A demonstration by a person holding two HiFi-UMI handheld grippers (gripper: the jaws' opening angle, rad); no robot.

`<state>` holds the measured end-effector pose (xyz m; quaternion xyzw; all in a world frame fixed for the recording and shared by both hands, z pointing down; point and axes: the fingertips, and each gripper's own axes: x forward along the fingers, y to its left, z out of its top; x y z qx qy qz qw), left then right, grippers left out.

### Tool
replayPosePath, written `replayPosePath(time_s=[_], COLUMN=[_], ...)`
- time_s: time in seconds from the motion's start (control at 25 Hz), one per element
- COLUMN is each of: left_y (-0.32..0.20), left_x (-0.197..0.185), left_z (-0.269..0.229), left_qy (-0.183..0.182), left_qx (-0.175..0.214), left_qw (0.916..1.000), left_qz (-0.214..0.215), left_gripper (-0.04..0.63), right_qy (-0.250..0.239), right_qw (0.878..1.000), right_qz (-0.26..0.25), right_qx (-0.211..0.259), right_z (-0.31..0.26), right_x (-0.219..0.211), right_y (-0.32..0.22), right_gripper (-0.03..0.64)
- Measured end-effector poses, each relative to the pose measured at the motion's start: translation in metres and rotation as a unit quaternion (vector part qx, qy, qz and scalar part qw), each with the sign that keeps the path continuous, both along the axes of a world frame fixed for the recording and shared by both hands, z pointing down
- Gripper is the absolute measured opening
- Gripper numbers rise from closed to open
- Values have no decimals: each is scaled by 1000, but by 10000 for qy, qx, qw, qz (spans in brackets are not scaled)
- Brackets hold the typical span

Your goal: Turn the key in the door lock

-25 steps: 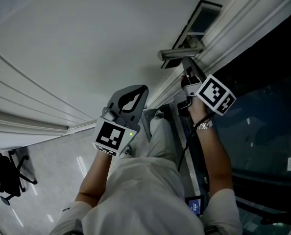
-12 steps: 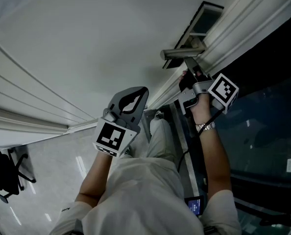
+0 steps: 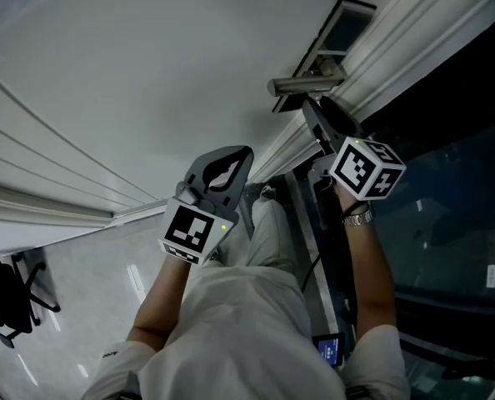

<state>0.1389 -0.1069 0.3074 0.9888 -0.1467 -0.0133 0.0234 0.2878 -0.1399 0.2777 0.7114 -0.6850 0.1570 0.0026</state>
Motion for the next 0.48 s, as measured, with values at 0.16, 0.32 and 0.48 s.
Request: replayPosePath(time_s=[0.16,0.32,0.48], left_y=[6,8,8], left_x=[4,3,0], left_z=[-3,0,0], left_qy=[27,1,21], left_qx=[16,6,-1], left_qw=[10000,10000,10000], left_qz=[74,90,79], left_gripper=[5,6,6], right_qy=[3093,4746,5912], right_qw=[9484,8762,8001], right_qz=[327,223,141], right_qx=[-610,-814,-1008], right_z=[2,1,0], right_x=[-2,-17,-16], right_y=[6,5,-3], right_gripper=[164,164,163])
